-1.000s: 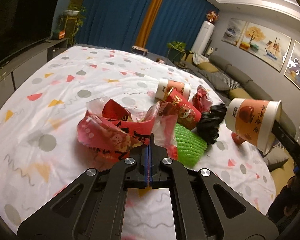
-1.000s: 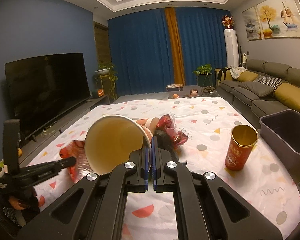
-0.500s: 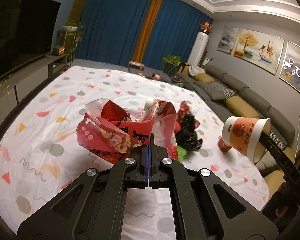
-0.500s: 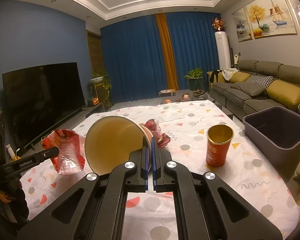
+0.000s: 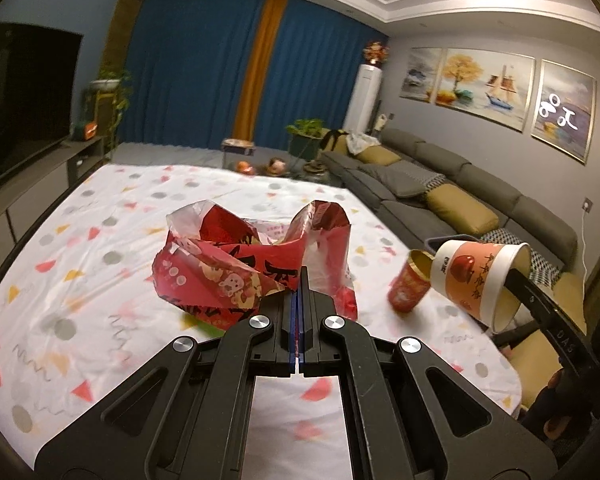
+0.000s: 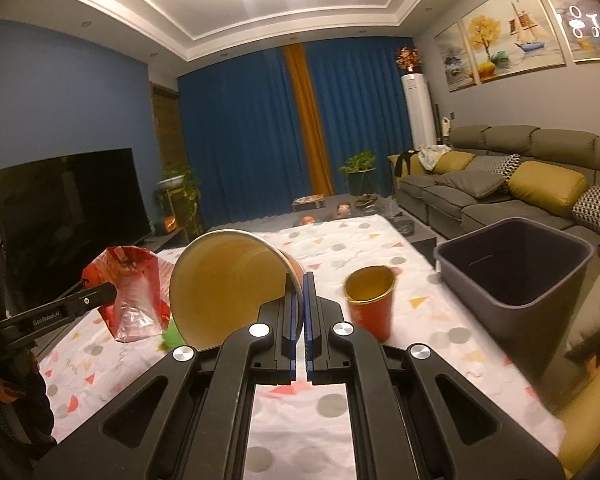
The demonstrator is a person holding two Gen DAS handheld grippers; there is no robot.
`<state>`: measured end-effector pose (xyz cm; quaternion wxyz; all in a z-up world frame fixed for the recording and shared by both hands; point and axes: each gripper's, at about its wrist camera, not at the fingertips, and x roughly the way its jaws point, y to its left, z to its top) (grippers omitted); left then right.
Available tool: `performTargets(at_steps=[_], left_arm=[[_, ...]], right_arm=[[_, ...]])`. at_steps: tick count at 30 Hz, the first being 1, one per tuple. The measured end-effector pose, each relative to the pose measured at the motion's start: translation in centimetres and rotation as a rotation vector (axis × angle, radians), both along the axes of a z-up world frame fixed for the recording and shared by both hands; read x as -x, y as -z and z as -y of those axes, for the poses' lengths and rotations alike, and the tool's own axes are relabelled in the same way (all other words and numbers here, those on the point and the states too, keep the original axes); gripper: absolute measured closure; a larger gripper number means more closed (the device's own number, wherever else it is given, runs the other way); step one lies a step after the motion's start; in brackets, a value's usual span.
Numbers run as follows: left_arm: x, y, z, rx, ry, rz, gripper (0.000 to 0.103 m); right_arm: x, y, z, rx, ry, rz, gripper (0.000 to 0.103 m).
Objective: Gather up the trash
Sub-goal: 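Carry the red wrapper bag and white cup over the grey bin with both tools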
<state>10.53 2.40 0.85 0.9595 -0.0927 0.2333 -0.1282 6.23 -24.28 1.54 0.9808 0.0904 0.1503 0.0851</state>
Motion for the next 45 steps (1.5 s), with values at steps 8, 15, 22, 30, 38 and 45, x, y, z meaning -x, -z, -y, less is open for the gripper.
performTargets(at_steps=[8, 15, 22, 30, 38, 45], left_arm=[[-1.4, -1.1, 6.2, -0.016, 0.106, 0.027, 0.103], [-2.6, -2.8, 12.6, -0.038, 0.21, 0.076, 0.103], [-4.4, -4.2, 20.1, -0.05, 0.334, 0.107, 0.103], [-7.2, -3.7, 27.4, -0.056, 0.428, 0.09, 0.103], [-10.0, -1.1, 32.4, -0.077, 0.48, 0.025, 0.103], [-11.8, 0.0, 36.0, -0.094, 0.521, 0.012, 0.103]], right_arm=[[0.2, 0.0, 4.2, -0.005, 0.085, 0.007, 0.099], [-0.1, -0.7, 8.6, -0.012, 0.197, 0.033, 0.099], [-0.7, -1.4, 13.0, -0.007, 0.305, 0.058, 0.099], [-1.6, -1.5, 17.3, -0.016, 0.397, 0.056, 0.099], [-2.5, -1.5, 20.7, -0.031, 0.45, 0.045, 0.099], [-3.2, -0.7, 22.7, -0.044, 0.482, 0.024, 0.099]])
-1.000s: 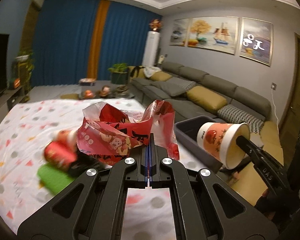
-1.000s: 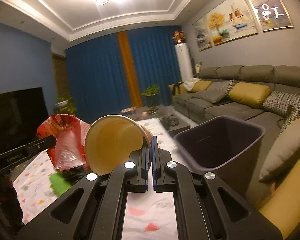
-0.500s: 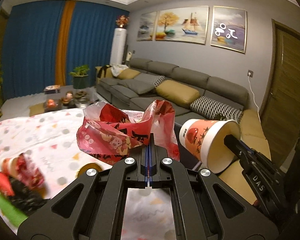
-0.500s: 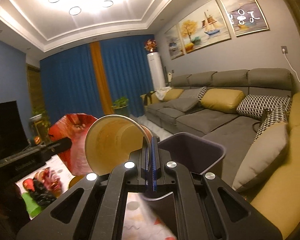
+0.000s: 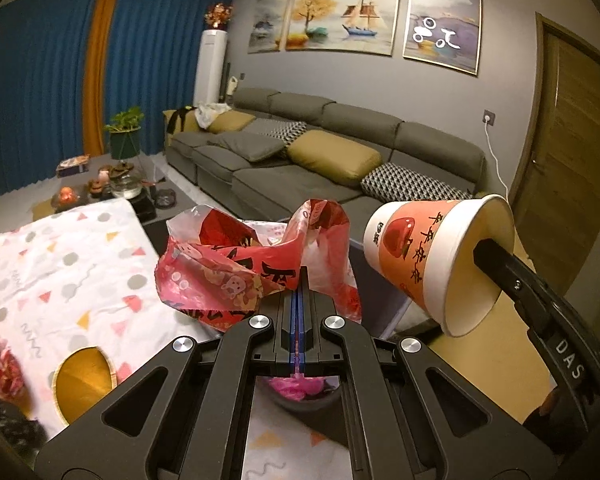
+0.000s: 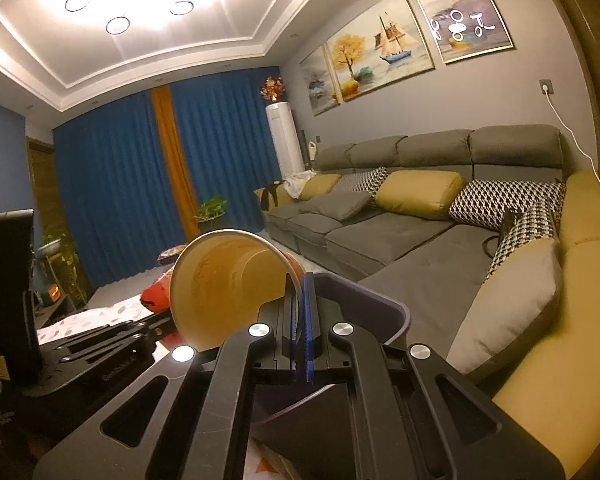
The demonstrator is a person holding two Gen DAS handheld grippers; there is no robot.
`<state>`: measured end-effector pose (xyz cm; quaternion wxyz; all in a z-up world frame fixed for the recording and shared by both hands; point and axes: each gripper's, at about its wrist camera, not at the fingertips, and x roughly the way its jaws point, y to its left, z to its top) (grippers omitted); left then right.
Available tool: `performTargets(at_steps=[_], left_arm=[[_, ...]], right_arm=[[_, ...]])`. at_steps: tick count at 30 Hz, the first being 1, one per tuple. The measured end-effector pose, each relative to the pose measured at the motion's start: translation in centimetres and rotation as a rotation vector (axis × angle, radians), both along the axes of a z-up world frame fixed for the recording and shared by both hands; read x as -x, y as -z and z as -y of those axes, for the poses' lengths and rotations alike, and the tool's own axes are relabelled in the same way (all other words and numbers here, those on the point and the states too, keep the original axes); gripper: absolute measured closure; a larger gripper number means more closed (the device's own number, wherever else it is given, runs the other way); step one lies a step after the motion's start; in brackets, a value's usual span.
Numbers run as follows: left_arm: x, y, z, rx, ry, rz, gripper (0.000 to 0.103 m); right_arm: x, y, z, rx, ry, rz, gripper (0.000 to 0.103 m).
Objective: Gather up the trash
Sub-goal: 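Carry the red wrapper bag and white cup over the grey bin with both tools, then open both tools to drop the red bag and white cup into the bin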
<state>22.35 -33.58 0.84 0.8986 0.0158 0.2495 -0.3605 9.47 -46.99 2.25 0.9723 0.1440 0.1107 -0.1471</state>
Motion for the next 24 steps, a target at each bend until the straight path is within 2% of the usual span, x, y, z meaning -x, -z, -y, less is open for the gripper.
performTargets(at_steps=[12, 15, 16, 17, 18, 19, 20, 22, 24], left_arm=[[-2.2, 3.3, 2.5, 0.002, 0.043, -0.102, 0.103], [-2.0, 3.9, 3.0, -0.007, 0.07, -0.099, 0.101], [-2.0, 4.0, 3.0, -0.012, 0.076, -0.099, 0.093], [-2.1, 4.1, 3.0, -0.022, 0.068, -0.102, 0.074], [-2.2, 4.2, 2.9, -0.028, 0.056, -0.103, 0.064], [-2.3, 4.3, 2.5, -0.023, 0.042, -0.104, 0.048], [-2.3, 4.3, 1.9, -0.011, 0.024, -0.102, 0.04], [-2.1, 4.2, 0.8, -0.012, -0.016, -0.103, 0.031], [-1.6, 3.9, -0.7, 0.001, -0.047, -0.102, 0.026]], right_arm=[[-1.8, 1.2, 1.6, -0.032, 0.014, -0.045, 0.099], [-2.4, 1.5, 1.6, -0.033, 0.008, -0.056, 0.099], [-2.7, 1.6, 1.6, -0.033, 0.007, -0.062, 0.099], [-2.8, 1.7, 1.6, -0.033, 0.006, -0.065, 0.099], [-3.1, 1.9, 1.6, -0.033, 0.005, -0.07, 0.099], [-3.2, 2.0, 1.7, -0.035, 0.004, -0.073, 0.099], [-3.3, 2.1, 1.8, -0.037, 0.001, -0.078, 0.099], [-3.8, 2.4, 1.9, -0.038, -0.005, -0.089, 0.099], [-4.3, 2.8, 1.7, -0.04, -0.013, -0.1, 0.099]])
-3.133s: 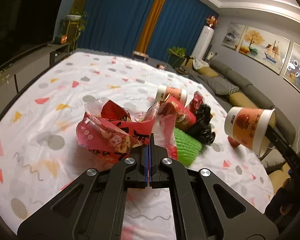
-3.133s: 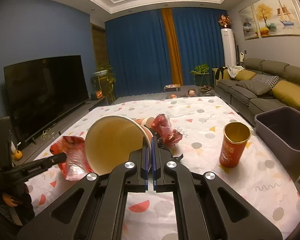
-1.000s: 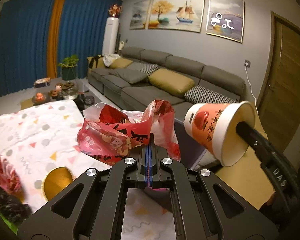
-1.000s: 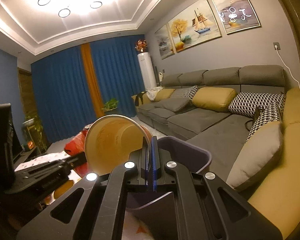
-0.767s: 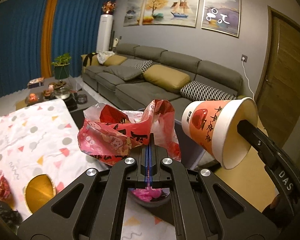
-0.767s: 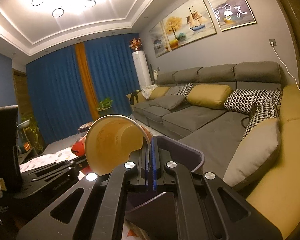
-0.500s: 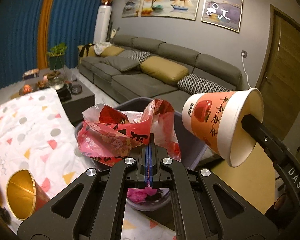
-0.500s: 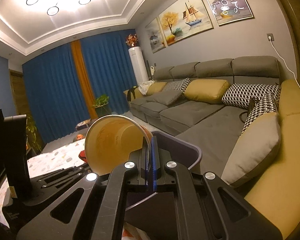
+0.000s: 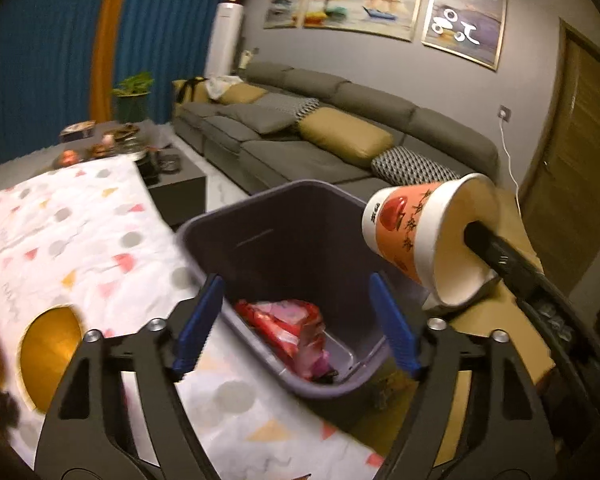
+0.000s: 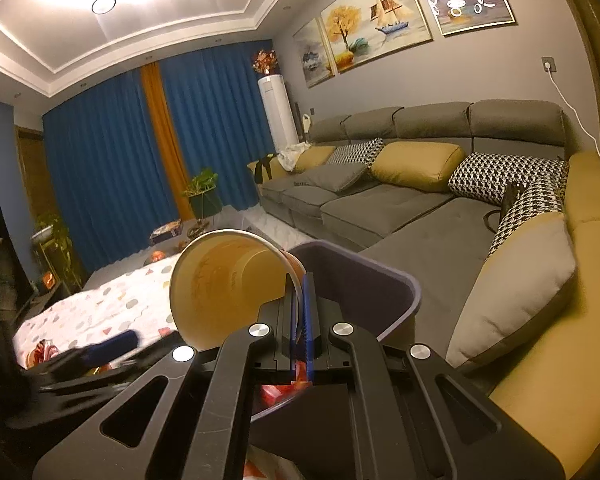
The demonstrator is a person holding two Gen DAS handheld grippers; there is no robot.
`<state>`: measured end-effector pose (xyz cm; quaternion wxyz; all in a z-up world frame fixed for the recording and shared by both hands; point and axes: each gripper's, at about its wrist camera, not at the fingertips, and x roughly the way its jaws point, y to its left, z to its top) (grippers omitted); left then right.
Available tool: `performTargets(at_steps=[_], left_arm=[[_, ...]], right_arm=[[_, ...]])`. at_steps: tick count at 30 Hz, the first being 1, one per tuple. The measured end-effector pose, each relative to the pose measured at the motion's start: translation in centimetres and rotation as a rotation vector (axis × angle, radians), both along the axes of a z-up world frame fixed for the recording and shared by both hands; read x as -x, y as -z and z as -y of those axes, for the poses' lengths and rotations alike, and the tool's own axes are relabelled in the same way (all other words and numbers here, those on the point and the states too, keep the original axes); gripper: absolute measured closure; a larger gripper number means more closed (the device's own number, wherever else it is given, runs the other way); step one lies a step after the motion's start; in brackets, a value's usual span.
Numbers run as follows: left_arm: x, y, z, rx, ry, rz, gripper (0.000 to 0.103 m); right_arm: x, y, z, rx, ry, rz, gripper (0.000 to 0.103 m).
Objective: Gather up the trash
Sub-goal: 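Open both tools to drop the red bag and white cup into the bin, then move both open tools back toward the trash on the table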
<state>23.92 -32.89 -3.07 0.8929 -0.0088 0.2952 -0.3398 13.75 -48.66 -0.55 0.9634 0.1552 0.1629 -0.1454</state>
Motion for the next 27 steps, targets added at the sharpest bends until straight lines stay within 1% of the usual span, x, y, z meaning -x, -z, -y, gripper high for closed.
performTargets(at_steps=[3, 5, 7, 10, 12, 13, 14, 15, 16, 17, 18, 22, 26, 27], left_arm=[[1.6, -0.7, -2.6, 0.015, -0.058, 0.011, 0.02], [3.1, -1.4, -4.6, 0.014, -0.109, 0.042, 0.016], [4.5, -2.0, -6.5, 0.025, -0.16, 0.069, 0.014], [6.4, -2.5, -10.5, 0.062, -0.246, 0.082, 0.011], [7.2, -2.4, -12.6, 0.054, -0.295, 0.087, 0.011], [7.6, -2.3, -13.3, 0.045, -0.321, 0.091, 0.011], [7.9, -2.1, -14.5, 0.031, -0.361, 0.095, 0.011], [8.1, -1.9, -15.6, 0.024, -0.389, 0.095, 0.011], [8.3, -1.8, -16.6, 0.018, -0.415, 0.094, 0.011], [8.6, -1.7, -17.7, 0.012, -0.447, 0.096, 0.011], [8.9, -1.6, -18.8, 0.002, -0.477, 0.098, 0.011], [9.4, -1.2, -22.4, -0.018, -0.575, 0.091, 0.011], [9.7, -0.4, -25.9, -0.03, -0.653, 0.062, 0.011], [9.9, -0.1, -26.8, -0.03, -0.668, 0.056, 0.011]], right_arm=[[-0.9, 0.4, -0.3, -0.002, -0.016, -0.018, 0.099], [-1.5, 0.7, -0.7, 0.005, -0.028, -0.029, 0.099], [-2.1, 1.0, -1.0, 0.012, -0.035, -0.037, 0.099], [-3.2, 1.5, -1.3, 0.016, -0.048, -0.062, 0.099], [-3.7, 1.6, -1.4, 0.032, -0.049, -0.072, 0.097], [-4.0, 1.6, -1.4, 0.039, -0.052, -0.074, 0.095], [-4.3, 1.6, -1.5, 0.043, -0.051, -0.079, 0.09], [-4.5, 1.7, -1.5, 0.045, -0.047, -0.082, 0.083], [-4.5, 1.6, -1.6, 0.047, -0.044, -0.082, 0.079], [-4.4, 1.4, -1.7, 0.049, -0.044, -0.076, 0.07], [-4.1, 1.2, -2.0, 0.055, -0.042, -0.069, 0.064], [-3.1, 0.2, -2.7, 0.081, -0.033, -0.044, 0.059], [-1.2, -0.9, -4.6, 0.098, -0.054, -0.004, 0.047], [-0.6, -1.1, -5.3, 0.102, -0.063, 0.008, 0.042]])
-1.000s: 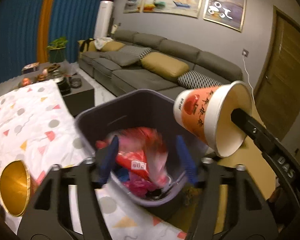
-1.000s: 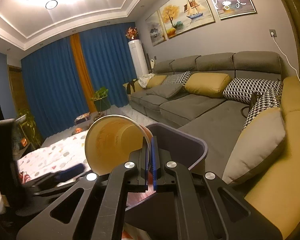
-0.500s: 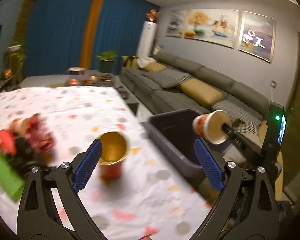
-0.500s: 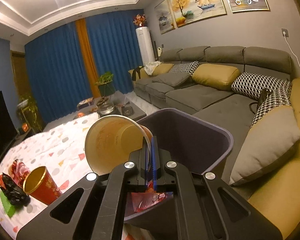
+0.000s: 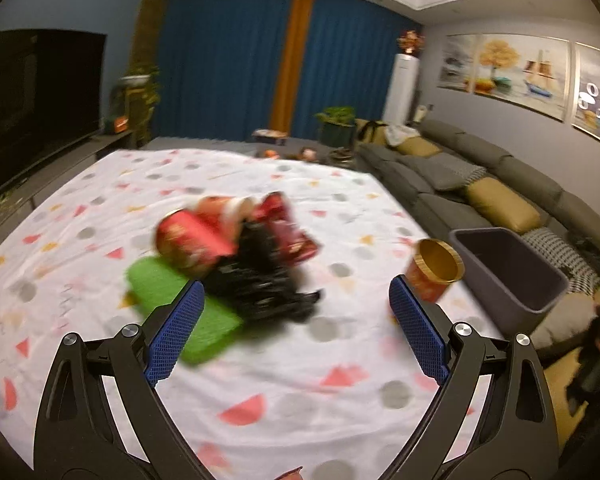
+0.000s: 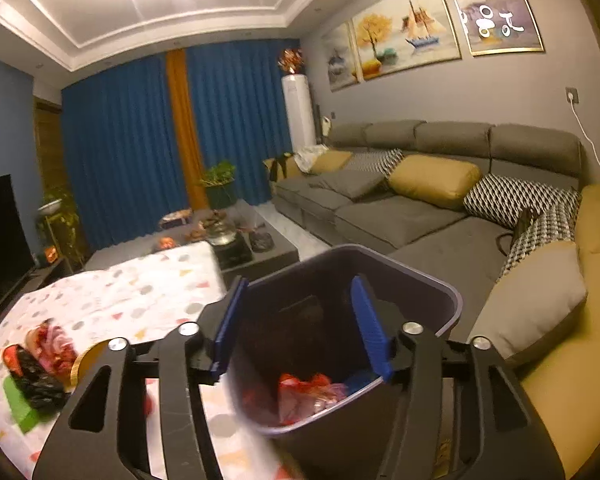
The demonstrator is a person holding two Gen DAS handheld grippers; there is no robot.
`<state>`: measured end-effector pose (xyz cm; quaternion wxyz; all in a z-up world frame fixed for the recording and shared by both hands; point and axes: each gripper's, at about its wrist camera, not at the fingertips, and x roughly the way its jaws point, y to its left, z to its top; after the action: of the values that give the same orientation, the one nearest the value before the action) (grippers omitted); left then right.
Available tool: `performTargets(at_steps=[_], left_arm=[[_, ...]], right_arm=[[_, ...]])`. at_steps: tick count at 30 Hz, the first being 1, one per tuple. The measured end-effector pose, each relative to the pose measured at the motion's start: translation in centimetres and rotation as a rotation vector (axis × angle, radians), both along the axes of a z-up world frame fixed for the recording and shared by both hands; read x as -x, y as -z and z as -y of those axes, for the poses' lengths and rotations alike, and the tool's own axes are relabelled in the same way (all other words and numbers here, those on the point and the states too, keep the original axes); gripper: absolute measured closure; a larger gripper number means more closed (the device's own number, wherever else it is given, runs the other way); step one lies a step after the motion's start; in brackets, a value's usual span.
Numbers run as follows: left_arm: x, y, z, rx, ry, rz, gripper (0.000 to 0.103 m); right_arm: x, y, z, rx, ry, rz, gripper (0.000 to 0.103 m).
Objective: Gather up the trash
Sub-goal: 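Move both open tools back toward the trash on the table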
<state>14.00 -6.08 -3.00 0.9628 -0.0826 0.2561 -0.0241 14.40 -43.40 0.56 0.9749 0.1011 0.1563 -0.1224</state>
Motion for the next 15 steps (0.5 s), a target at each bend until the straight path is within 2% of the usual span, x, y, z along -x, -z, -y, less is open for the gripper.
performTargets(at_steps=[5, 15], left_arm=[[1.3, -0.2, -2.0, 0.003, -0.041, 0.009, 0.011], [3.3, -0.6, -6.2, 0.012, -0.108, 0.021, 0.011]], right_arm=[[2.9, -0.9, -3.9, 0.008, -0.072, 0.049, 0.031], [5.4, -0.7, -12.3, -0.009, -0.25, 0.042, 0.029]])
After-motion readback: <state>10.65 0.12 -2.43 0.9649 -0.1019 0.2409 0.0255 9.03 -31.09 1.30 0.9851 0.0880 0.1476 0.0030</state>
